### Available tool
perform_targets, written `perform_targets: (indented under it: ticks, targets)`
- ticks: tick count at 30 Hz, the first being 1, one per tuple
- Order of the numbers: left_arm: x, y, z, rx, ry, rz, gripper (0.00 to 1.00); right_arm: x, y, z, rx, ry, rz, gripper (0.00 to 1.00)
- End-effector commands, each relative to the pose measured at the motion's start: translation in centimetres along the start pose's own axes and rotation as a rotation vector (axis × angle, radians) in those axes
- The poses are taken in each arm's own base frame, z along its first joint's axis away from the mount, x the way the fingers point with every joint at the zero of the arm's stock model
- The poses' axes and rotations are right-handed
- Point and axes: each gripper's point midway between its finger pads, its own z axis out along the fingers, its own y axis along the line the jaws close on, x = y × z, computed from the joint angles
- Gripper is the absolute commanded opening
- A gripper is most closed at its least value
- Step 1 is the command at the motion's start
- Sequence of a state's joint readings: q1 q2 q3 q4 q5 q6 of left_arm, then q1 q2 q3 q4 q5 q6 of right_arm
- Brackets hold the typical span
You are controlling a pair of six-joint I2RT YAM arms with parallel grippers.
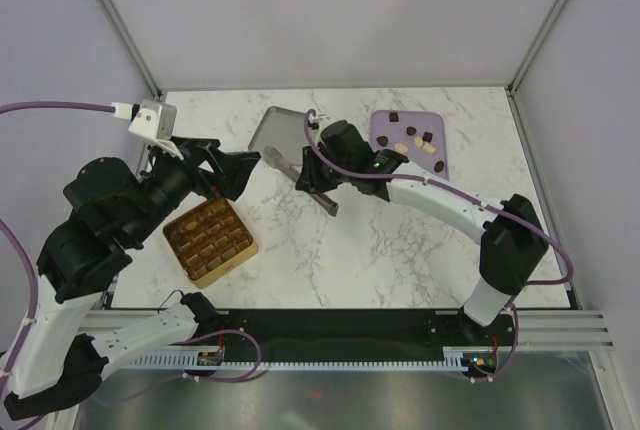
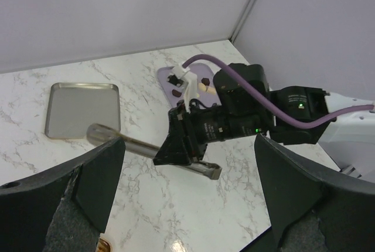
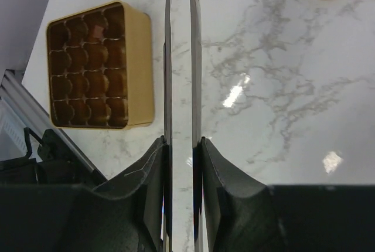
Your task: Pack the chocolate
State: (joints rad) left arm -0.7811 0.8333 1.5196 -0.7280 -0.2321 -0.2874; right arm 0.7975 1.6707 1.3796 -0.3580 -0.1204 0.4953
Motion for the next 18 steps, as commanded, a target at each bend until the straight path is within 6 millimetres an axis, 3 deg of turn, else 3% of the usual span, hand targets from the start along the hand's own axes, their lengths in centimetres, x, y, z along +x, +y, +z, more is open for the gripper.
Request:
perform_targets:
  ticks: [1, 2, 3, 5, 10, 14, 18]
  targets:
    - [-1.8, -0.7, -1.1, 0.042, -0.054, -0.017, 1.00, -3.1, 5.9, 1.3, -0.140, -0.097, -0.013, 0.30]
    - [-1.8, -0.7, -1.2, 0.043, -0.056, -0.017, 1.00, -2.5, 7.2, 1.8, -0.160, -0.087, -0.026, 0.30]
    - [-1.7, -0.7, -1.2, 0.041, -0.052, -0.018, 1.00, -1.6, 7.5, 3.0, -0.159, -0.062, -0.030, 0.30]
    - [-1.9, -0.6, -1.6, 0.043, -0.064, -0.019, 1.00, -1.5, 9.0, 3.7, -0.182, -0.057, -0.044, 0.30]
    - [-1.9, -0.4, -1.9, 0.041, -0.068, -0.011, 1.00, 1.8, 12.6, 6.3, -0.229, 0.009, -0.092, 0.30]
    - [-2.0, -0.3, -2.1, 0.038, -0.070, -0.008, 1.00, 4.2, 13.5, 8.1, -0.230, 0.056, -0.120, 0.31]
    - [-1.8, -0.2, -2.1, 0.035, -0.066, -0.001, 1.00, 5.1, 13.5, 8.8, -0.216, 0.070, -0.141, 0.31]
